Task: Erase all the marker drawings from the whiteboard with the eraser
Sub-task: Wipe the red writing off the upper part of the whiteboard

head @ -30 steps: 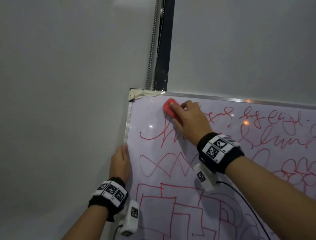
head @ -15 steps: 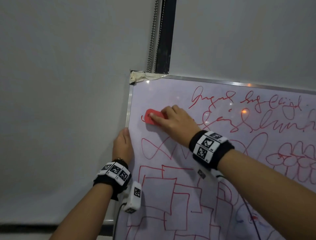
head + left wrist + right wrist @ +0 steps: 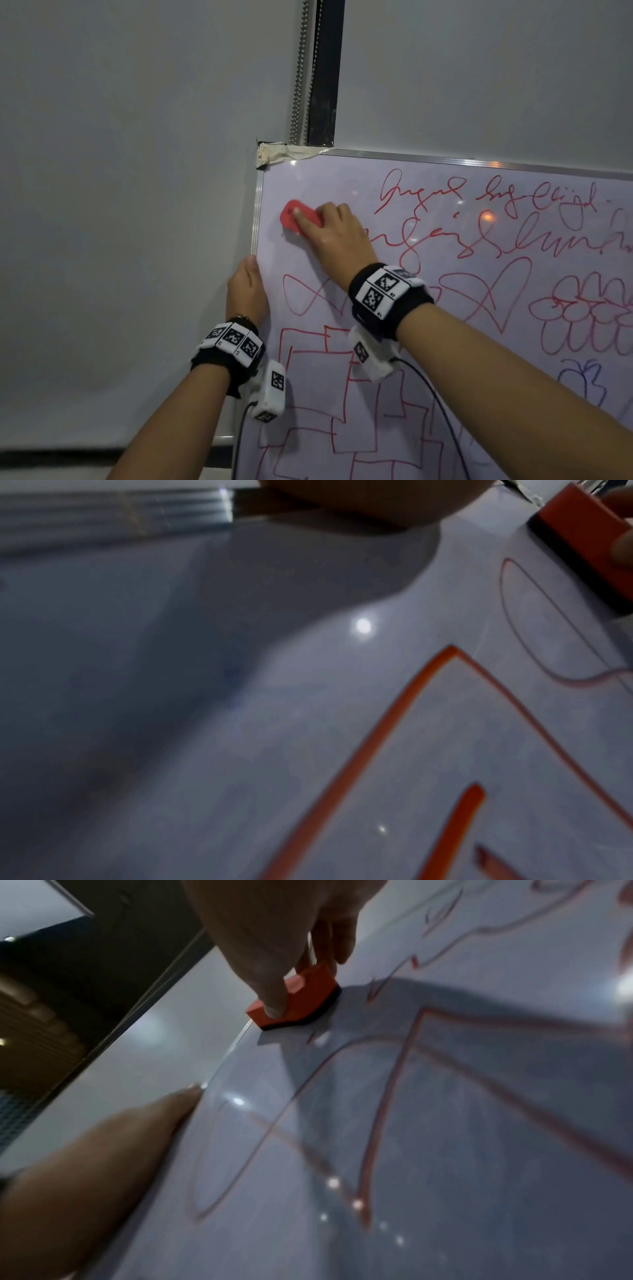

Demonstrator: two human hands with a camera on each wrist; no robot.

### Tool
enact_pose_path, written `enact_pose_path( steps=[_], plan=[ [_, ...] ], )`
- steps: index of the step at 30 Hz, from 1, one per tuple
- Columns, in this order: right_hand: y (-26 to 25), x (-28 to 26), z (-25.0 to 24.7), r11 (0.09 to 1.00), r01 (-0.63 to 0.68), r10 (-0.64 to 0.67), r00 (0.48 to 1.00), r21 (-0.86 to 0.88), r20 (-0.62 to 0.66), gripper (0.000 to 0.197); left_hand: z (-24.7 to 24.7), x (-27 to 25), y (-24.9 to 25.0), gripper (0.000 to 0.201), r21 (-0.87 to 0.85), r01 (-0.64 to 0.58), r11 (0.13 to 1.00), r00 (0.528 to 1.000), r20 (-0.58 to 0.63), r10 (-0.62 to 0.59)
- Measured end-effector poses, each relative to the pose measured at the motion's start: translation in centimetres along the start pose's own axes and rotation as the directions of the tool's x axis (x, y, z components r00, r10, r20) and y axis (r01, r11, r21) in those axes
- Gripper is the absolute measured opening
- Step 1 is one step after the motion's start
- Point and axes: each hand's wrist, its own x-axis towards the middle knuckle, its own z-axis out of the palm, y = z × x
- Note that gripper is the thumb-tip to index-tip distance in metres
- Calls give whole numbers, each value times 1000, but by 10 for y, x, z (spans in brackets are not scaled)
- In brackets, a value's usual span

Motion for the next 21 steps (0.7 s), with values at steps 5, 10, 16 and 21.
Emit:
enact_pose_path(
  steps=[5, 10, 16, 21],
  plan=[
    [13, -3, -7, 986, 161, -155, 983, -53, 97, 51, -1, 0, 2, 37, 31, -9, 999, 1000, 10, 8],
    [20, -29, -11, 992, -121, 121, 993, -34, -2, 58, -1, 1, 0, 39, 43, -5, 999, 1000, 15, 4],
    [69, -44, -38, 996, -86, 89, 991, -38, 101, 33, 0, -2, 3, 37, 57, -16, 998, 1000, 1, 16],
    [68, -36, -41, 879, -477, 474, 876, -13, -88, 53, 0, -2, 5, 35, 77, -11, 997, 1000, -22, 13]
  ],
)
